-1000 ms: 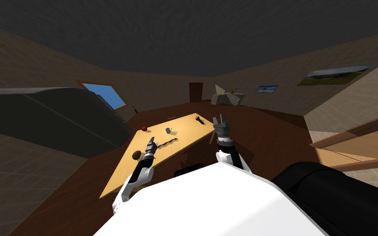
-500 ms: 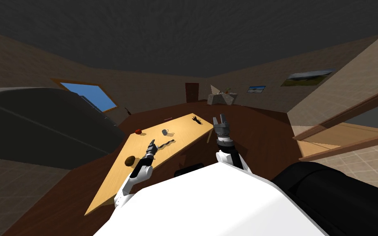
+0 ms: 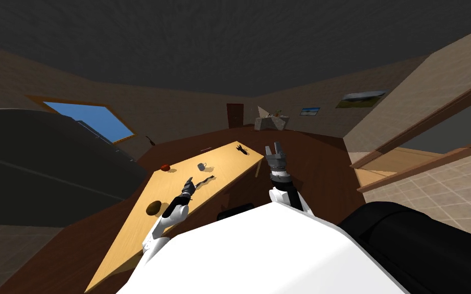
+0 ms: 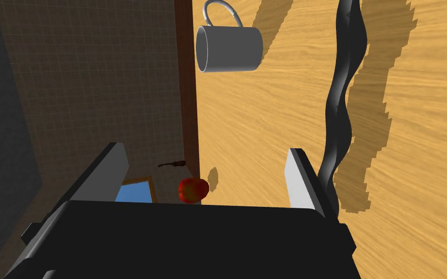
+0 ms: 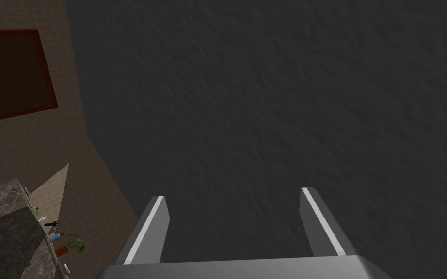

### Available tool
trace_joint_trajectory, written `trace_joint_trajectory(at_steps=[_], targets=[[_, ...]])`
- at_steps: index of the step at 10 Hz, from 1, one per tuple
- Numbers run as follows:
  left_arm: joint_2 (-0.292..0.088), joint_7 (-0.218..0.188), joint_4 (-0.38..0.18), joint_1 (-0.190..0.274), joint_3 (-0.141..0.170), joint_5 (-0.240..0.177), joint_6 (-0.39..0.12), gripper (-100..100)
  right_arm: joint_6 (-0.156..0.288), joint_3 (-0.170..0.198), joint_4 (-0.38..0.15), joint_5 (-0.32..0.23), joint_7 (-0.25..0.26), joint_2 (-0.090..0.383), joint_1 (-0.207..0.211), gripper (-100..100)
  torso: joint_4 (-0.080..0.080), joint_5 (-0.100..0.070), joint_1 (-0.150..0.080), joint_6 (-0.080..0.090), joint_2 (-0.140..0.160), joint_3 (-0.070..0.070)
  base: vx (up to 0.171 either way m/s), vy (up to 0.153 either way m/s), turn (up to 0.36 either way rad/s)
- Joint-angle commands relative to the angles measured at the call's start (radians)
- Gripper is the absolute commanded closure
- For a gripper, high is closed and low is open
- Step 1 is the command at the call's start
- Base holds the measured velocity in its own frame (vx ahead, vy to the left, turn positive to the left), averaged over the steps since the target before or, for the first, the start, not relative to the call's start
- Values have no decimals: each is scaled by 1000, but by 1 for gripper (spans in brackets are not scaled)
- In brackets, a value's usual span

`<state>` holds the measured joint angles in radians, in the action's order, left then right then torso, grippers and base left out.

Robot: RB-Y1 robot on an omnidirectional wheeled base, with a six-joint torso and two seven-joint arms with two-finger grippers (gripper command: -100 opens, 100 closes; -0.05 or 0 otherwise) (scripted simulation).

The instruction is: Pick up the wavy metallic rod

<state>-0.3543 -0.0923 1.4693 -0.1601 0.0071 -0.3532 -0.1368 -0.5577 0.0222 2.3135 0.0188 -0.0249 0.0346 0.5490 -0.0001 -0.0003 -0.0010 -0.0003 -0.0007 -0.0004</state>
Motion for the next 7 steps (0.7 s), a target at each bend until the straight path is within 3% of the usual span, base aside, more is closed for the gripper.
trace_joint_trajectory(at_steps=[1,4,7], targets=[[-11,-9,-42,15,-2,-15,-23,-100,0,0,0,0,0,0,0,0,0,0,0,0,0,0,12,-9,-80],[-45,-36,-131,70,2,-68,-104,-100,0,0,0,0,0,0,0,0,0,0,0,-1,0,0,10,-13,-130],[-62,-49,-206,98,4,-94,-145,-100,0,0,0,0,0,0,0,0,0,0,0,0,0,0,12,-9,-109]])
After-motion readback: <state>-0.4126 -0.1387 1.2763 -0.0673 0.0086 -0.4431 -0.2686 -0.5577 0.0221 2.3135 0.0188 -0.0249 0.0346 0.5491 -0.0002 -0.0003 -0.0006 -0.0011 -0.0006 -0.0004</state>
